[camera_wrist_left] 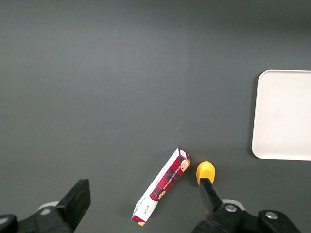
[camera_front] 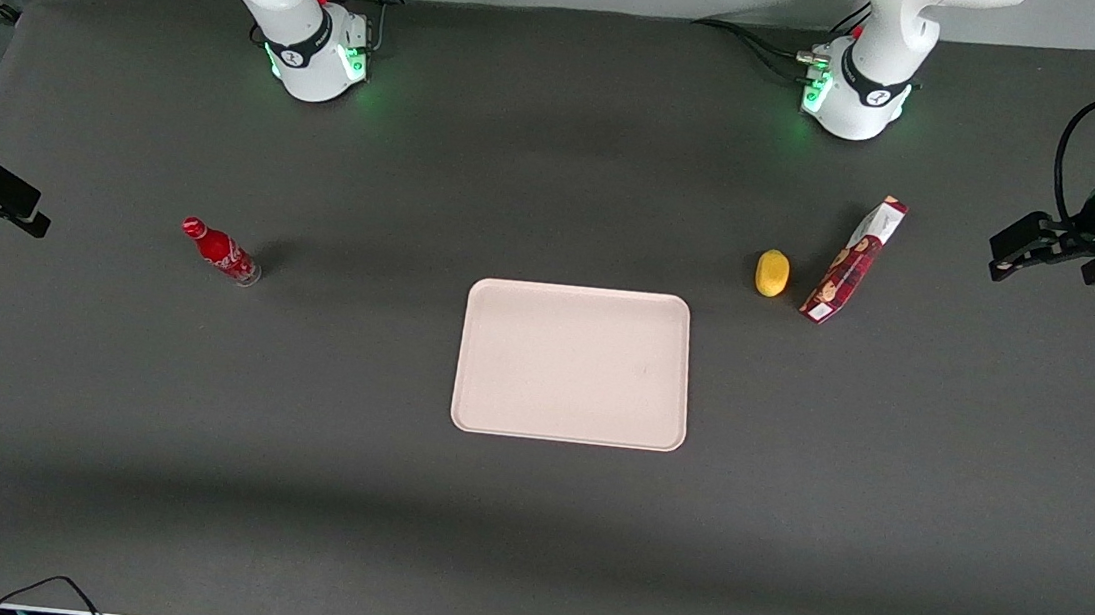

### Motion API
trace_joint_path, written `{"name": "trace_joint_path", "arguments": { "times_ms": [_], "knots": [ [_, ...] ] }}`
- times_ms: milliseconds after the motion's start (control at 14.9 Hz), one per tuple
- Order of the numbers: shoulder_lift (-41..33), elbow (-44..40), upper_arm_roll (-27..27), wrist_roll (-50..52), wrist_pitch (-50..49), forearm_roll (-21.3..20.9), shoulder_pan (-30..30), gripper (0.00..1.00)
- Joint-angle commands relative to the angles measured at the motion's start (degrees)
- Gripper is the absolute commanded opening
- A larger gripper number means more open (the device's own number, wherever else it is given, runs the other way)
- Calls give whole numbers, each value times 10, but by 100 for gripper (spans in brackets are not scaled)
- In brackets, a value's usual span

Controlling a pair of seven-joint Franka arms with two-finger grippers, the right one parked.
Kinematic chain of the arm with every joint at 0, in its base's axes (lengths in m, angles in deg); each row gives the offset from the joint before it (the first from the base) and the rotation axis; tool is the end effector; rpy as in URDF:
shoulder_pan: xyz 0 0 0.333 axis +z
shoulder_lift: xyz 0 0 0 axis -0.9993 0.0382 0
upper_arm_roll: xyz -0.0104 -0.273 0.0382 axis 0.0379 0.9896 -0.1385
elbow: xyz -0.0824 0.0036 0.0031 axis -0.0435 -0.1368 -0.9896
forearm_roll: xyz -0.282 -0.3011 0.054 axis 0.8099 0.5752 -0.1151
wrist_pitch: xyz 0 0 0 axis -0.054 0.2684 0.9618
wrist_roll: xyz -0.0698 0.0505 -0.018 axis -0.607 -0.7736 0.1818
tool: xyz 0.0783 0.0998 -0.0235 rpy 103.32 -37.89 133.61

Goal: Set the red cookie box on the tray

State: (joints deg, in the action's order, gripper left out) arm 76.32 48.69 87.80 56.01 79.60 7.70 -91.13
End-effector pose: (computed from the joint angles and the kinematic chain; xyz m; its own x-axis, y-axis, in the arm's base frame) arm 0.5584 -0.0285 0.5359 0.9991 0.0320 0.0273 0.0328 -0.9990 -0.0293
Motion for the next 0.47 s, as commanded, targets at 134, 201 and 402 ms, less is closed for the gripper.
{"name": "trace_joint_path", "arguments": {
  "times_ms": [134,201,402],
  "knots": [
    [-1,-13,-4,-15,-15,6,-3,100],
    [-1,-13,-4,-12,-16,5,-3,100],
    [-1,-13,-4,-7,-16,5,-5,100]
  ]
}}
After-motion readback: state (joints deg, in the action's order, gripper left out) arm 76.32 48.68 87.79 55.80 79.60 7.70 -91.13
